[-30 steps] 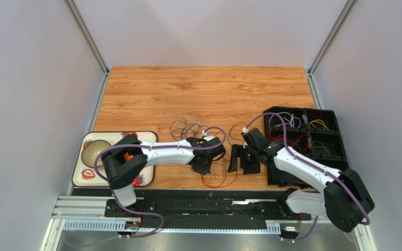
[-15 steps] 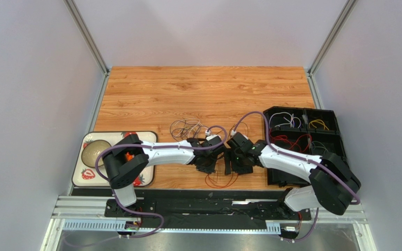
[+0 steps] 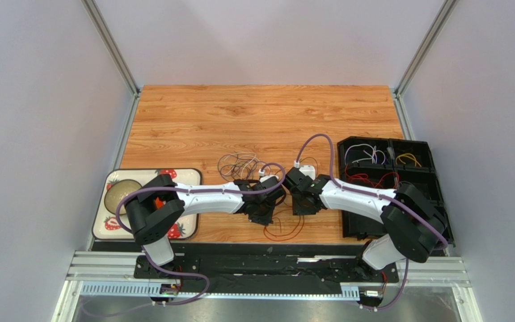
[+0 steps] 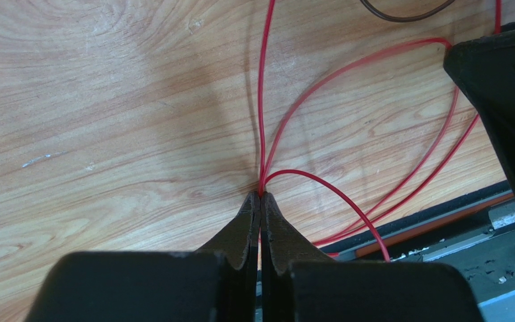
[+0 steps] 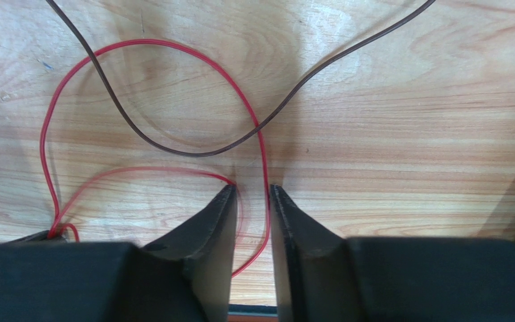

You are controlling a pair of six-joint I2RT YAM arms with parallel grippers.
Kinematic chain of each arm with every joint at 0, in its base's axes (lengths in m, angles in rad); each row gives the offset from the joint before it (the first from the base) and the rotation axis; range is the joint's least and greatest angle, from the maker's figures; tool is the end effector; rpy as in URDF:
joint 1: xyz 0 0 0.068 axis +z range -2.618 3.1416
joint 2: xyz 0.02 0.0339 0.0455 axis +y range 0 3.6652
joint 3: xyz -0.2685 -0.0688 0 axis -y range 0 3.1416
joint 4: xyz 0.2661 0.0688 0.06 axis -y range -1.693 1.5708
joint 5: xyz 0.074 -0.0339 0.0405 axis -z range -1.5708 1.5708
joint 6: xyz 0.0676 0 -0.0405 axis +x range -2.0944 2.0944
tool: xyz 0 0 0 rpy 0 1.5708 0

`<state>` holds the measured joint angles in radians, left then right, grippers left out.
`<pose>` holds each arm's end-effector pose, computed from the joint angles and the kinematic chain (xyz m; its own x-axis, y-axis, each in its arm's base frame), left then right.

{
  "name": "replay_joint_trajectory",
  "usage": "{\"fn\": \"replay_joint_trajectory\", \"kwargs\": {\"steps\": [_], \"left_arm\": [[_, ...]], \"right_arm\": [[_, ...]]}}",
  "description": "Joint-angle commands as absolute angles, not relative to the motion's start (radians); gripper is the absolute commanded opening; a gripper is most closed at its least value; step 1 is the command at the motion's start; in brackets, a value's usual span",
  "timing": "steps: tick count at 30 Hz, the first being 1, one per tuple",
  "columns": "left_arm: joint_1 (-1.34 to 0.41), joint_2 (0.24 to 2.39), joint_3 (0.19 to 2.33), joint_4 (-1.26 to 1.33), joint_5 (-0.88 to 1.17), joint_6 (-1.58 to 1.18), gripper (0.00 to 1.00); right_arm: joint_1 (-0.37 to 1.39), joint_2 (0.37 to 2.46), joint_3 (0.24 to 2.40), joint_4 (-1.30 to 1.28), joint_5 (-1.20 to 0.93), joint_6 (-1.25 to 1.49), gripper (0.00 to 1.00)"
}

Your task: Untangle the cables

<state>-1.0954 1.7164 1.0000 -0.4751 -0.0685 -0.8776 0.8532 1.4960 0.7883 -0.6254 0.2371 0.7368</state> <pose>0.1650 -0.3103 0.1183 -0.9451 0.1592 -0.2855 0.2324 0.9415 -0.2442 0.1922 0.1960 0.1181 -0.9409 -0.0848 -0.3278 -0.0860 0.9962 -0.0109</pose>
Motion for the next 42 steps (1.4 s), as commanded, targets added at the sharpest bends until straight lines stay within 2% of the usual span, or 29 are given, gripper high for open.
{"fn": "replay_joint_trajectory", "kwargs": {"steps": [1,7,15,16,18,19,22,29,38,42], "left_arm": [[-1.108,1.761,0.976,-0.422,-0.067,-0.879,0.00],[-1.108,1.735,0.968,-0.414,-0.067,-0.882,0.01],[-1.108,1.637,0.934,-0.399,-0.080,-0.885,0.27],[-1.106,1.625,0.930,-0.400,-0.078,-0.887,0.34],[-1.108,1.577,0.928,-0.429,-0.089,-0.893,0.41],[-1.108,1.559,0.925,-0.437,-0.095,-0.896,0.48],[-1.108,1.476,0.925,-0.488,-0.130,-0.899,0.55],[-1.106,1.298,0.976,-0.673,-0.239,-0.881,0.64],[-1.104,1.102,1.140,-1.007,-0.448,-0.769,0.64],[-1.092,1.020,1.193,-1.109,-0.511,-0.729,0.64]], "right_arm": [[0.953,1.549,0.761,-0.603,0.244,0.784,0.24],[0.953,1.566,0.744,-0.585,0.233,0.778,0.01],[0.953,1.533,0.732,-0.571,0.227,0.778,0.00],[0.953,1.520,0.732,-0.575,0.230,0.778,0.00],[0.953,1.471,0.736,-0.591,0.236,0.779,0.00],[0.953,1.451,0.741,-0.609,0.241,0.779,0.00],[0.953,1.378,0.758,-0.647,0.250,0.778,0.00],[0.957,1.246,0.836,-0.741,0.268,0.762,0.00],[0.963,1.125,1.015,-0.923,0.365,0.735,0.00],[0.963,1.112,1.031,-0.948,0.347,0.736,0.00]]}}
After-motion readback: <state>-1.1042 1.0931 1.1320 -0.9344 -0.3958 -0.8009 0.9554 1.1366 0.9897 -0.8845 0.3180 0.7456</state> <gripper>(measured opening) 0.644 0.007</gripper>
